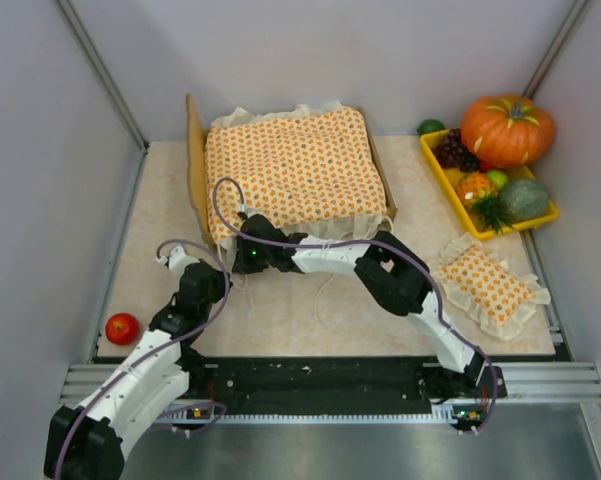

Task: Set up the pet bed

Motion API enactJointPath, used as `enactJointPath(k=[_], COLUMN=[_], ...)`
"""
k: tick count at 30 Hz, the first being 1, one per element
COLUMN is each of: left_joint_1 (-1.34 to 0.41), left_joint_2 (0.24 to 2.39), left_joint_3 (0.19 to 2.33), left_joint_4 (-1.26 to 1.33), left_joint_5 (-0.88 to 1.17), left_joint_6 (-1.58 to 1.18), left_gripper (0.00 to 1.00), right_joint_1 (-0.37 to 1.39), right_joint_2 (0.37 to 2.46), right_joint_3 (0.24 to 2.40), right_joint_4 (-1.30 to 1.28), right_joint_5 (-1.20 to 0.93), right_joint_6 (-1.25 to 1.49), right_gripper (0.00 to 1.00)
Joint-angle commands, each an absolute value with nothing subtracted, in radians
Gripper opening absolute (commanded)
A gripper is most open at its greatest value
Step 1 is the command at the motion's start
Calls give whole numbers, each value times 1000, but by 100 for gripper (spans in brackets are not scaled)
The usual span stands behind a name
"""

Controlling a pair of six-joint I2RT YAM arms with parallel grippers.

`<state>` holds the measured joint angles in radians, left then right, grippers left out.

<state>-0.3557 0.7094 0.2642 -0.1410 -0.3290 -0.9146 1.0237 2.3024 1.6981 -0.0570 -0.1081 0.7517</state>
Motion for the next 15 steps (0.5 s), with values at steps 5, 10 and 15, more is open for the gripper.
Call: enactJointPath(k=[5,10,15], left_joint_1=[-359,-359,-359], left_joint_2=[658,690,738], left_joint_3=[252,267,305], left_joint_4=[-164,-109,-91], left_joint_5=[-275,-241,-235], left_joint_6=[-904,-899,-887], left_gripper=[0,0,0], right_joint_1=[1028,1038,1061], right_joint_2=[2332,2333,2315], right_joint_3=[1746,1737,1692], right_joint_4=[-14,-20,-21], right_joint_5=[-77,-101,-124], right_joint_6=[729,710,683], right_gripper=[0,0,0])
